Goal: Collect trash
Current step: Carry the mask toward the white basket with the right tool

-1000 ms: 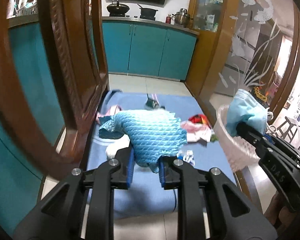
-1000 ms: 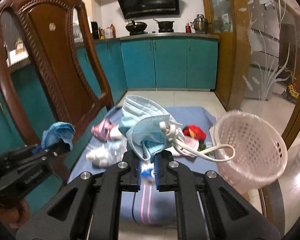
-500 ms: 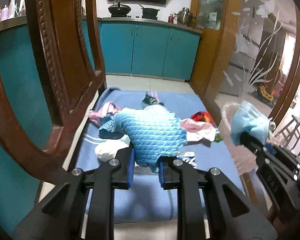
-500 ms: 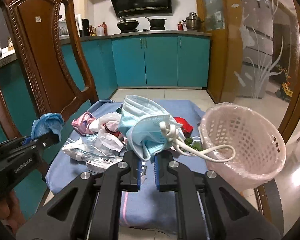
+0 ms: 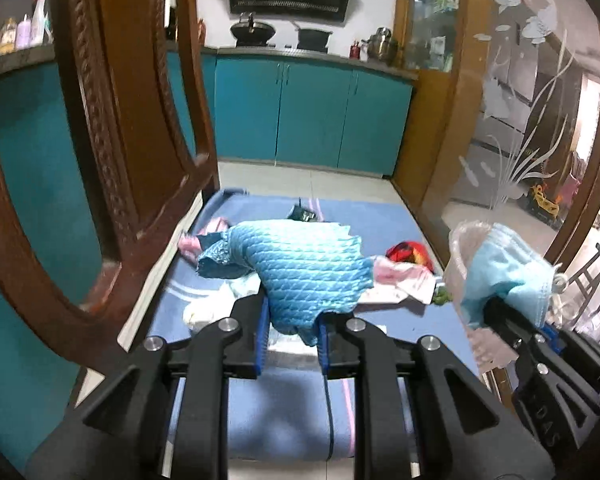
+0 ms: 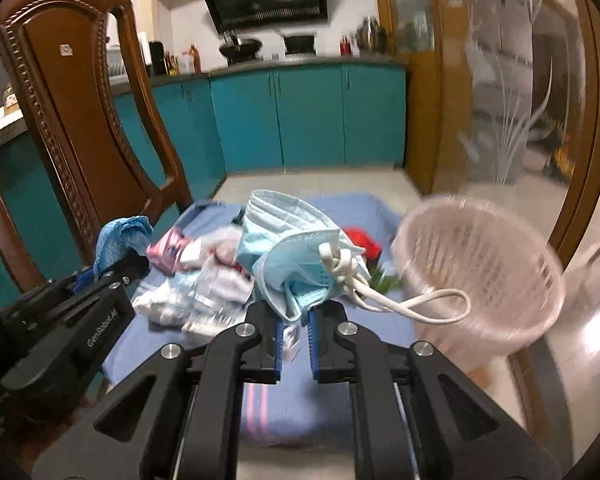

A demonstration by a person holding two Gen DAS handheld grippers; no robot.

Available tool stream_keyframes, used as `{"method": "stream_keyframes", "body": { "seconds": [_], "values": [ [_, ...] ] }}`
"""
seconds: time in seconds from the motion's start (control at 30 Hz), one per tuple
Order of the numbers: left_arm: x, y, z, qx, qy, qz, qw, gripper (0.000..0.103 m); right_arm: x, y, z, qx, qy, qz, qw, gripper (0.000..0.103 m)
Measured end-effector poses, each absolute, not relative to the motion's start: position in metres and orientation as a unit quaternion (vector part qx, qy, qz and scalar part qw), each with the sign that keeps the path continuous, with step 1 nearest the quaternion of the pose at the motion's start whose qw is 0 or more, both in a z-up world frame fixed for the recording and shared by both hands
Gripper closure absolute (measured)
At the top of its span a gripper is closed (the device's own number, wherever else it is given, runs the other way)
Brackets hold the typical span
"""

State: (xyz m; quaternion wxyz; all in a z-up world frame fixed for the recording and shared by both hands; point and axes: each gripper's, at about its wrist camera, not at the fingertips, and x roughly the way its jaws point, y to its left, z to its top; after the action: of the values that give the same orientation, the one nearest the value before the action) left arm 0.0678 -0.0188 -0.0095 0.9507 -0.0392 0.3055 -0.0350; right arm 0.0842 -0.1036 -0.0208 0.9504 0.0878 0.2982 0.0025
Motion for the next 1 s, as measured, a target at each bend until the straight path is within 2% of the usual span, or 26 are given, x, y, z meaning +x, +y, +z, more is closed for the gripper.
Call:
{"method": "stream_keyframes", "body": {
  "seconds": [0.23,1.0],
  "values": [
    [0.063,0.0,-0.013,-0.044,0.317,-0.036,0.947,0.083,0.079,-0.089,-0.023,0.036,0.26,0.0,0.965,0.093],
    [0.091,-0.008,-0.025,-0.028,0.346,-0.051,0.936,0.082,0.095,-0.109,-0.046,0.029,0.296,0.016,0.955,0.092]
  ]
}}
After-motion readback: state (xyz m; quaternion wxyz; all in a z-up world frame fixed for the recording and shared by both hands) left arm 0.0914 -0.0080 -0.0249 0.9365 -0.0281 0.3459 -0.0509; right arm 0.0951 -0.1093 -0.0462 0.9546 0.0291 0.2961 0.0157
